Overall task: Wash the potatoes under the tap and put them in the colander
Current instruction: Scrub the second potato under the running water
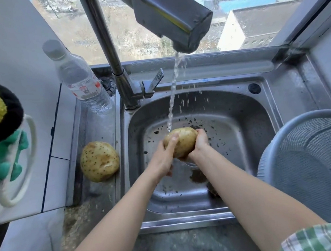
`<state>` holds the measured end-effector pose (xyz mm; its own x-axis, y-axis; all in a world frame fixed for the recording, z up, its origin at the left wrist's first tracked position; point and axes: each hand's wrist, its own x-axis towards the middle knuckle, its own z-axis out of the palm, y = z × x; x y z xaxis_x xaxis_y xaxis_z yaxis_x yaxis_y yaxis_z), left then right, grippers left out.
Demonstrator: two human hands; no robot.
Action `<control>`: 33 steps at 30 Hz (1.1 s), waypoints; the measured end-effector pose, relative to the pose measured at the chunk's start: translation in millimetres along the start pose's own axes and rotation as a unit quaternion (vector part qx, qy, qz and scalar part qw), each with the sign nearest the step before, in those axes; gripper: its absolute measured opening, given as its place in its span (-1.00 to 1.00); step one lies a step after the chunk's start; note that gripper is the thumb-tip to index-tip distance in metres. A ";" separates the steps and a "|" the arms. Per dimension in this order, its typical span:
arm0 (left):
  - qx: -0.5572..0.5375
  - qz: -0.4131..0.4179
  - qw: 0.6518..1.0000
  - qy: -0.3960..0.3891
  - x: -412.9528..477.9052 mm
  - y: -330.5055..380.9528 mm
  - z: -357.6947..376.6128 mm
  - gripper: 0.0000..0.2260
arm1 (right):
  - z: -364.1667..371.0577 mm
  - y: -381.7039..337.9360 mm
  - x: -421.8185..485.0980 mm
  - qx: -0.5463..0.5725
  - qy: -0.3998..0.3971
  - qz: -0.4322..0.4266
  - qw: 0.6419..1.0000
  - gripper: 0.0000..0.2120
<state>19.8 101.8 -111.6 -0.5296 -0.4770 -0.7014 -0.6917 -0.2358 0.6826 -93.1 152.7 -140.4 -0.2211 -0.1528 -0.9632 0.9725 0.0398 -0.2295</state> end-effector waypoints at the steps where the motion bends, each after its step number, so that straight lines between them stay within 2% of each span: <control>1: 0.000 0.022 1.000 0.005 1.2 0.5 0.9 -0.47 | -1.6 1.6 0.6 0.000 0.003 -0.001 1.000 -0.61; 5: -0.147 0.000 0.989 0.034 3.2 10.4 6.3 -0.62 | -2.3 10.8 2.0 -0.022 0.011 -0.034 0.999 -0.52; 10: -0.191 0.001 0.981 0.019 -1.1 11.6 5.7 -0.67 | 2.2 11.6 2.6 -0.050 0.040 -0.069 0.996 -0.42; 14: -0.286 -0.097 0.951 0.062 3.9 23.9 1.2 -0.66 | 0.1 17.9 -1.1 -0.115 0.016 -0.117 0.986 -0.43; 16: -0.290 -0.117 0.946 0.087 7.2 29.3 -3.2 -0.64 | -1.8 21.5 -2.1 -0.167 -0.016 -0.138 0.976 -0.33; 18: -0.273 -0.096 0.952 0.095 8.3 28.3 -5.1 -0.60 | -1.9 21.8 -3.9 -0.192 -0.026 -0.133 0.972 -0.25; 20: -0.230 -0.011 0.970 0.074 10.4 18.7 -4.5 -0.63 | -2.0 18.5 -5.4 -0.180 -0.021 -0.103 0.978 -0.24; 21: -0.195 0.043 0.979 0.042 10.5 12.1 -4.5 -0.65 | -2.5 16.1 -6.0 -0.174 -0.020 -0.087 0.981 -0.28; 23: -0.179 0.120 0.976 -0.038 12.2 1.5 -5.2 -0.57 | -6.2 11.9 -9.2 -0.166 -0.029 -0.054 0.984 -0.37; 25: -0.234 0.119 0.960 -0.100 13.0 1.3 -8.1 -0.51 | -10.7 10.1 -11.3 -0.169 -0.027 -0.019 0.985 -0.43; 27: -0.284 0.096 0.947 -0.118 13.7 4.2 -10.0 -0.52 | -12.6 12.4 -11.7 -0.168 -0.024 0.015 0.985 -0.40; 29: -0.295 0.082 0.949 -0.082 14.1 7.4 -8.4 -0.60 | -10.9 17.8 -12.6 -0.169 -0.020 0.038 0.985 -0.37; 33: -0.314 0.028 0.948 0.036 18.5 15.1 -1.9 -0.76 | -12.6 25.1 -12.9 -0.186 -0.032 0.017 0.982 -0.34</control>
<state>0.6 87.8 -113.9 -0.5062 -0.5552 -0.6599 -0.2230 -0.6549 0.7221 -66.8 168.1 -135.5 -0.1719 -0.2055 -0.9634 0.8824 0.4027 -0.2434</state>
